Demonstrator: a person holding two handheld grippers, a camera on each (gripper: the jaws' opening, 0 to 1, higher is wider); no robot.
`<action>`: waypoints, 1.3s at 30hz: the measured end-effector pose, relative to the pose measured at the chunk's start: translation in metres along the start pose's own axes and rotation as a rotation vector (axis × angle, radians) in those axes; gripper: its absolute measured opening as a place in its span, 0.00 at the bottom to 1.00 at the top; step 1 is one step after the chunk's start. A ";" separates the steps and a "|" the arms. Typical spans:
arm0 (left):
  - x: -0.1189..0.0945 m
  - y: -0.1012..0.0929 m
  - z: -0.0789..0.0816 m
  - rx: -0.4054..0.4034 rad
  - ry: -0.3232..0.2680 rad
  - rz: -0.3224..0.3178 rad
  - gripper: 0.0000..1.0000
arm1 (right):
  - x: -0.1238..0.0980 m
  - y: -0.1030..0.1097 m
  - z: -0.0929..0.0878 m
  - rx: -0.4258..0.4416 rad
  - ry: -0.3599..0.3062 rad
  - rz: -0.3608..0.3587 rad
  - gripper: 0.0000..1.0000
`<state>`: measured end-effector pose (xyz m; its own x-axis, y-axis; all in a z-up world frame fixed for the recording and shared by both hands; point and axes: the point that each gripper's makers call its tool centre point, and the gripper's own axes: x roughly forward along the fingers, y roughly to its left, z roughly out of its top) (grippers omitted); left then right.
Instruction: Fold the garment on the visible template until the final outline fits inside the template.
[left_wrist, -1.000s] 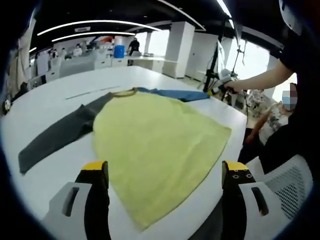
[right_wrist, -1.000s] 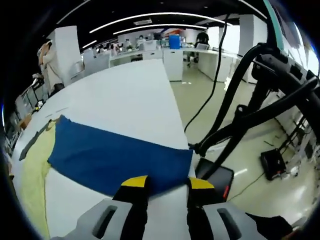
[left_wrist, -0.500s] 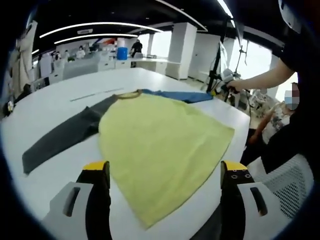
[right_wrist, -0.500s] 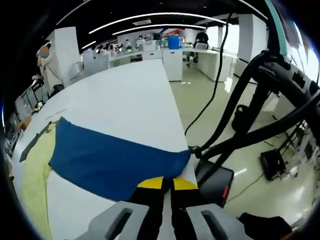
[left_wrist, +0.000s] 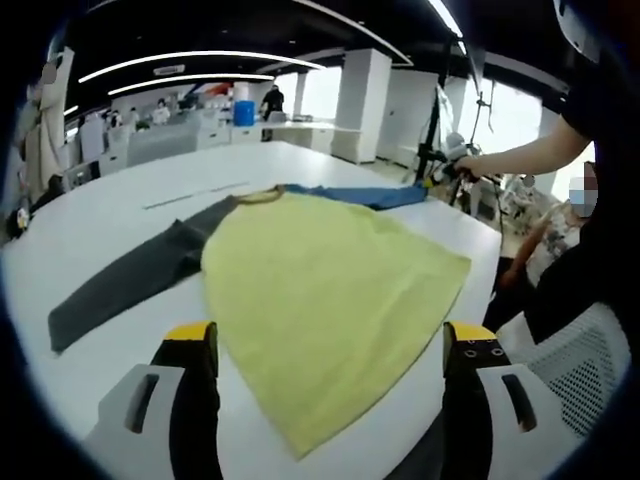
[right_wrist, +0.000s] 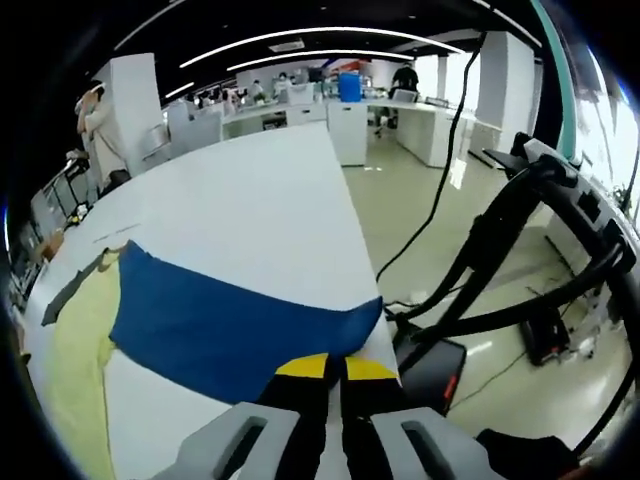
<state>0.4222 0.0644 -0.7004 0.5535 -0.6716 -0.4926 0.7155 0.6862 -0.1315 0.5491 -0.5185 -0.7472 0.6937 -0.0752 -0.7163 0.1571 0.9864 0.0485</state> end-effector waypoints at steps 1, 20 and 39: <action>0.000 0.000 0.000 0.002 0.000 0.000 0.90 | -0.001 0.001 0.001 0.000 0.000 0.000 0.00; -0.006 0.004 0.005 0.006 -0.028 0.012 0.91 | -0.021 0.041 0.024 -0.043 -0.037 0.010 0.00; -0.009 0.005 0.009 0.015 -0.055 0.025 0.89 | -0.017 0.088 0.037 0.028 -0.033 0.113 0.00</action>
<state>0.4246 0.0716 -0.6885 0.5937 -0.6688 -0.4475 0.7072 0.6989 -0.1062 0.5769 -0.4356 -0.7050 0.7309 0.0307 -0.6818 0.0963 0.9843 0.1476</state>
